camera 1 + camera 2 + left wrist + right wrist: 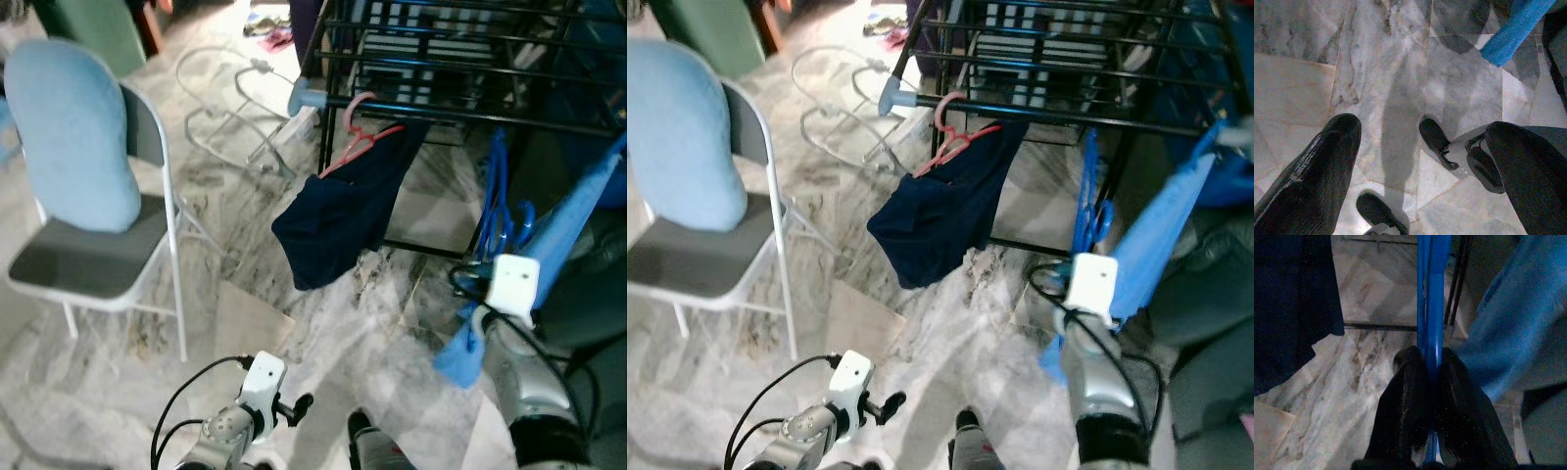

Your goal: Hang hanger

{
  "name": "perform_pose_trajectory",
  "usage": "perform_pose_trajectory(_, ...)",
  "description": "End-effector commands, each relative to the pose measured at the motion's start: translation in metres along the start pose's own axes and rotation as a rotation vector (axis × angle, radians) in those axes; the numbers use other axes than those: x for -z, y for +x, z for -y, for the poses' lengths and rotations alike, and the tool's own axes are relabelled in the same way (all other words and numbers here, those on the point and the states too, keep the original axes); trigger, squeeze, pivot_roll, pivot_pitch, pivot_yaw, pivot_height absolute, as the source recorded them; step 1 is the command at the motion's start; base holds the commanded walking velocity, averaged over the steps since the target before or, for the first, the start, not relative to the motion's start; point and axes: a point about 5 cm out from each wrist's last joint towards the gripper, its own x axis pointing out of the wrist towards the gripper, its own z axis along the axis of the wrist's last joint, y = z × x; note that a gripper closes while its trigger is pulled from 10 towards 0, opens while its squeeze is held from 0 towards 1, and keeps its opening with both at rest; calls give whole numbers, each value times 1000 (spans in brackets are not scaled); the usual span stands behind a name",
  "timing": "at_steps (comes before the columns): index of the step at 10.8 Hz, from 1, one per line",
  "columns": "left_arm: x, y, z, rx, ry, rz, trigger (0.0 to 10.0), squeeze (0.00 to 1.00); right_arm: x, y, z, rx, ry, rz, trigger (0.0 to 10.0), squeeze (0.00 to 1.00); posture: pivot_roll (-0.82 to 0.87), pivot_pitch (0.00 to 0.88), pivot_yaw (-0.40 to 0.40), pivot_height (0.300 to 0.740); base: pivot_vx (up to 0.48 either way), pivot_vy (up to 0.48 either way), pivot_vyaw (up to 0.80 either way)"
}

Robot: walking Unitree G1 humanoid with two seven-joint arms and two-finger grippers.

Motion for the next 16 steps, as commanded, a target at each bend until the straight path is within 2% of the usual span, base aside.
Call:
perform_pose_trajectory(1,6,-3,-2,-13,-9,-21,10000,0,-8,2,-5,-15,2,26,10000,0,-165,184,48,740,0,0,0)
perform_pose_trajectory(2,6,-3,-3,-23,-16,-15,10000,0,-23,7,-13,-49,-30,49,10000,0,-157,184,46,740,0,0,0)
perform_pose_trajectory(5,12,-6,-5,-19,-7,-35,10000,0,-57,20,-26,-99,22,108,10000,0,-135,203,53,740,0,0,0)
perform_pose_trajectory(7,12,-7,-7,-22,1,-42,10000,0,-81,31,-32,-109,1,125,10000,0,-110,217,68,740,0,0,0)
perform_pose_trajectory(9,14,-8,-10,-27,12,-52,10000,0,-95,43,-30,-105,40,67,10000,0,-87,217,81,740,0,0,0)
perform_pose_trajectory(10,15,-9,-11,-27,15,-59,10000,0,-96,46,-27,-77,33,72,10000,0,-71,220,87,740,0,0,0)
perform_pose_trajectory(13,20,-11,-12,-24,37,-85,10000,0,-84,51,-14,-6,133,-1,10000,0,-51,232,107,740,0,0,0)
perform_pose_trajectory(16,21,-12,-13,-19,55,-95,10000,0,-76,52,-10,19,182,-27,10000,0,-52,229,118,740,0,0,0)
